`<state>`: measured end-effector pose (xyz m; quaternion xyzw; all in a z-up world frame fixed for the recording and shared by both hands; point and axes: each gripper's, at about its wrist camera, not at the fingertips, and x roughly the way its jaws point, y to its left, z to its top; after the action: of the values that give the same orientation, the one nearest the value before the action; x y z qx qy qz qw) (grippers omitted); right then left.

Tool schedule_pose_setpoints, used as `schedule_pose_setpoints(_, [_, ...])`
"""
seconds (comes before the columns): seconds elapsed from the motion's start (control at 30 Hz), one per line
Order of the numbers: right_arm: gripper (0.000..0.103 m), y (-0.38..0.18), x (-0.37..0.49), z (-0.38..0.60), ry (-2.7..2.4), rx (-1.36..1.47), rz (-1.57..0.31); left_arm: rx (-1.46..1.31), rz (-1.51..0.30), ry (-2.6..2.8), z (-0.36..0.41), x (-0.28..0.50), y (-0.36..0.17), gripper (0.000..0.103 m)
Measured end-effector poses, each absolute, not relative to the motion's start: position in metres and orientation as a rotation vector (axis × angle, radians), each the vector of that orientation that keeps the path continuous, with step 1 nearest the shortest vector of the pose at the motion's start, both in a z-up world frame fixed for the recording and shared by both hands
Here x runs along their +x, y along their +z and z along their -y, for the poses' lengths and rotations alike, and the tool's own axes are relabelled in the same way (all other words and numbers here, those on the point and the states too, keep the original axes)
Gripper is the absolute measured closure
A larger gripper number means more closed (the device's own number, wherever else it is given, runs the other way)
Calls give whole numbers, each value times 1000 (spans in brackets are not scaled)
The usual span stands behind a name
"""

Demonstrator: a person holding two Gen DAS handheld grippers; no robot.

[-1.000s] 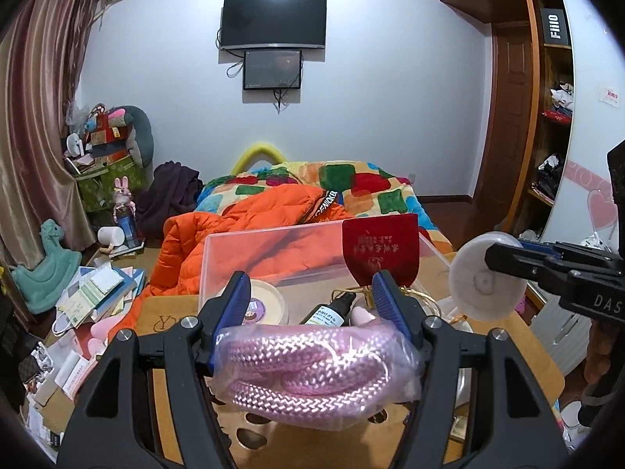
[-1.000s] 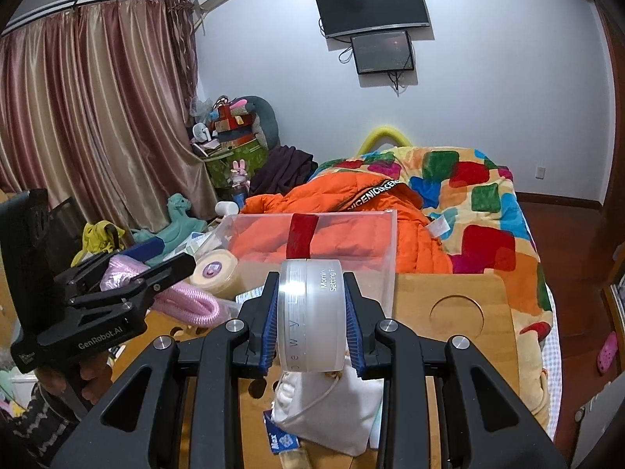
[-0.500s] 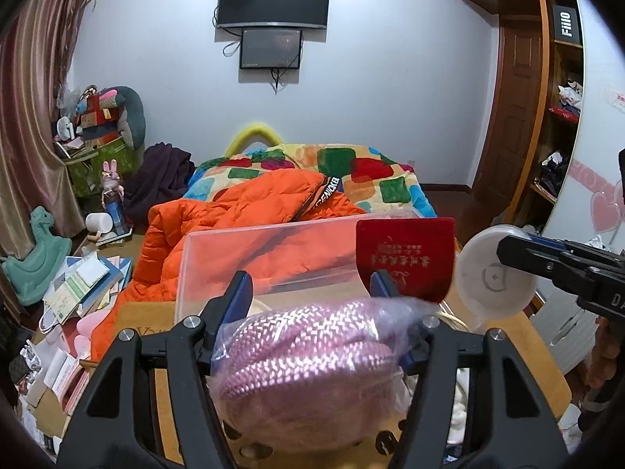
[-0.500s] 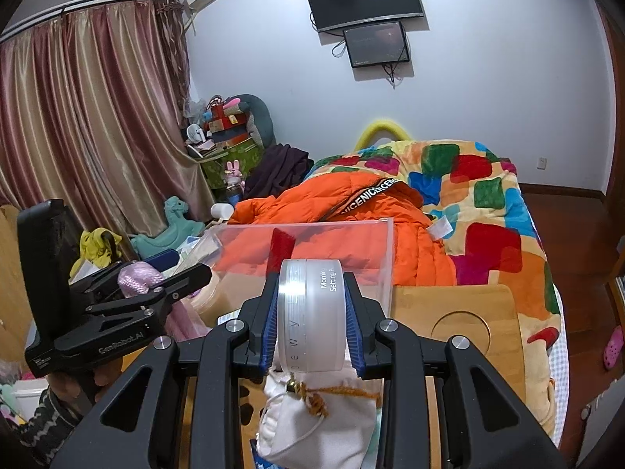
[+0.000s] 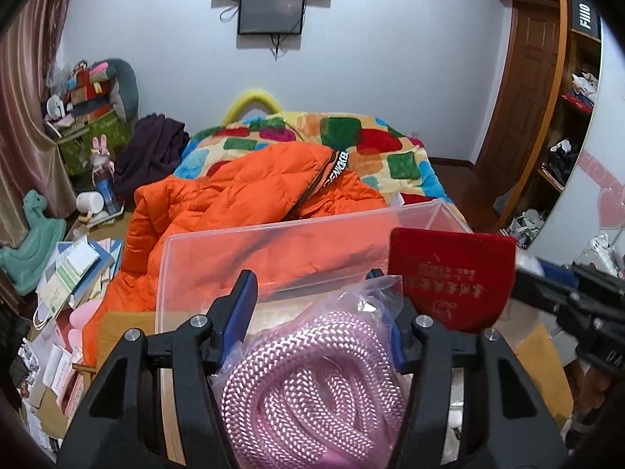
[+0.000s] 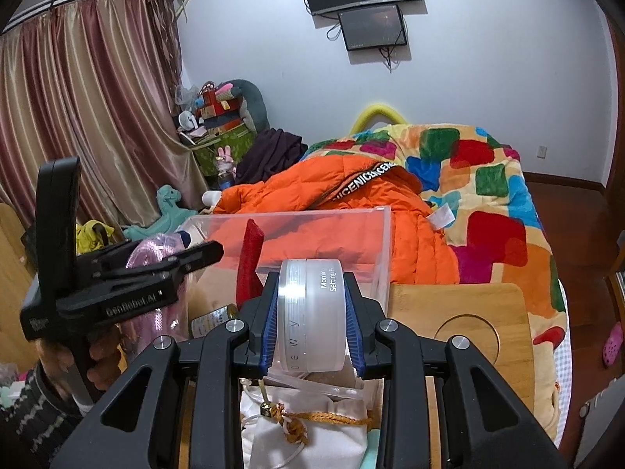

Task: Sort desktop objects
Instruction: 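Lower the rope bag with the left tool while the right tool lowers the jar, both opening into the box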

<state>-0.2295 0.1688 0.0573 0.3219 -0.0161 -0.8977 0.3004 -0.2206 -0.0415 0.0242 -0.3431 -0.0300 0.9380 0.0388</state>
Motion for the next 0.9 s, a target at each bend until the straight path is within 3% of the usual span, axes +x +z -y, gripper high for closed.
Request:
schedule_pose_setpoints(0.2, [76,49,-235,-164,-2368,884,34,-1148,34,2858,42,-244,25,52])
schedule_pose_setpoints(0.27, [76,47,-236,-163,-2365,889,29,-1162,-7,2883,42,-250,25,68])
schedule_pose_setpoints(0.9, [75,42,-232,-156,-2422,886,-73,-1107,-218,2943,20,-263,20,68])
